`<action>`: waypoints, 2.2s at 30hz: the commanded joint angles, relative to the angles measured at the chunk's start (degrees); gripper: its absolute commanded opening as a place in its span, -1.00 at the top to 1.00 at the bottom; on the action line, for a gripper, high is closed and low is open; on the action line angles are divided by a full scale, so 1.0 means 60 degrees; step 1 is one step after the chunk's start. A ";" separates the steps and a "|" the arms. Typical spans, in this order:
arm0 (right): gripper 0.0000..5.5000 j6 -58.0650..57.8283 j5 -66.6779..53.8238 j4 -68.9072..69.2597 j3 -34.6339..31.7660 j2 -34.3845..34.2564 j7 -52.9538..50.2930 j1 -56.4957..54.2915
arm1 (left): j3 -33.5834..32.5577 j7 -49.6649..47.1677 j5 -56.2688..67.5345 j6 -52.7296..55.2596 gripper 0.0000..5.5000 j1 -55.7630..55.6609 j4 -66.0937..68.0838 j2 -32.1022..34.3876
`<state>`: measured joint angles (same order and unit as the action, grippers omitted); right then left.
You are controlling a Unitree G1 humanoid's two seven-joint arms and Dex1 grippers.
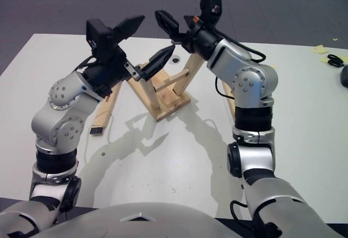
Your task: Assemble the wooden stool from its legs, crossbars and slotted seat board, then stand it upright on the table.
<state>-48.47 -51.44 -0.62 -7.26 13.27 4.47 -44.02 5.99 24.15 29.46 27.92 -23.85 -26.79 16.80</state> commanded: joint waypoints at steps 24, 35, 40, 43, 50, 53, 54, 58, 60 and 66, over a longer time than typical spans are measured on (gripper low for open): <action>-0.96 0.2572 0.2433 0.1244 -0.1572 0.0357 -0.1725 0.2372 | -0.4966 -0.1908 0.4007 0.1316 -0.95 -0.3319 0.2006 0.0658; -0.96 -0.0422 0.1347 0.4017 -0.0539 0.1011 -0.0156 0.3949 | -0.3836 -0.1799 0.1919 0.1391 -0.95 -0.2339 0.2782 0.1492; -0.96 -0.0819 0.0882 0.4356 -0.0789 0.1015 0.0043 0.3745 | -0.3664 -0.1829 0.1586 0.1329 -0.95 -0.2276 0.2933 0.1383; -0.96 -0.0758 -0.0214 0.4473 -0.1337 0.0628 0.0129 0.3543 | -0.3267 -0.1988 0.1255 0.1272 -0.95 -0.2213 0.2843 0.1088; -0.96 -0.0173 0.0270 0.4229 -0.1373 0.1149 0.0025 0.2985 | -0.3013 -0.2064 0.0777 0.1176 -0.95 -0.2253 0.2619 0.0904; -0.96 0.0593 -0.0219 0.4393 -0.1790 0.0315 -0.0446 0.2304 | -0.3094 -0.2425 0.0639 0.1171 -0.95 -0.2495 0.2408 0.0790; -0.96 0.0828 -0.0479 0.4605 -0.1781 -0.0034 -0.0627 0.2109 | -0.3082 -0.2618 0.0688 0.1253 -0.95 -0.2603 0.2205 0.0648; -0.96 0.1596 -0.0706 0.4953 -0.1255 -0.1120 -0.1169 0.1378 | -0.2613 -0.3008 0.1147 0.1592 -0.95 -0.2588 0.0875 -0.0048; -0.96 0.1853 -0.0577 0.4941 -0.0984 -0.1262 -0.1187 0.0936 | -0.2562 -0.2841 0.1686 0.1715 -0.95 -0.2641 0.0292 -0.0241; -0.96 0.2444 -0.0953 0.4879 -0.1284 -0.1084 -0.1421 -0.0347 | -0.3146 -0.2820 0.2527 0.1893 -0.95 -0.3232 -0.0097 0.0088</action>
<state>-34.84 -55.74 28.27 -13.89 6.08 -3.09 -43.34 -11.48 7.67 43.51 38.24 -41.42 -26.47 15.97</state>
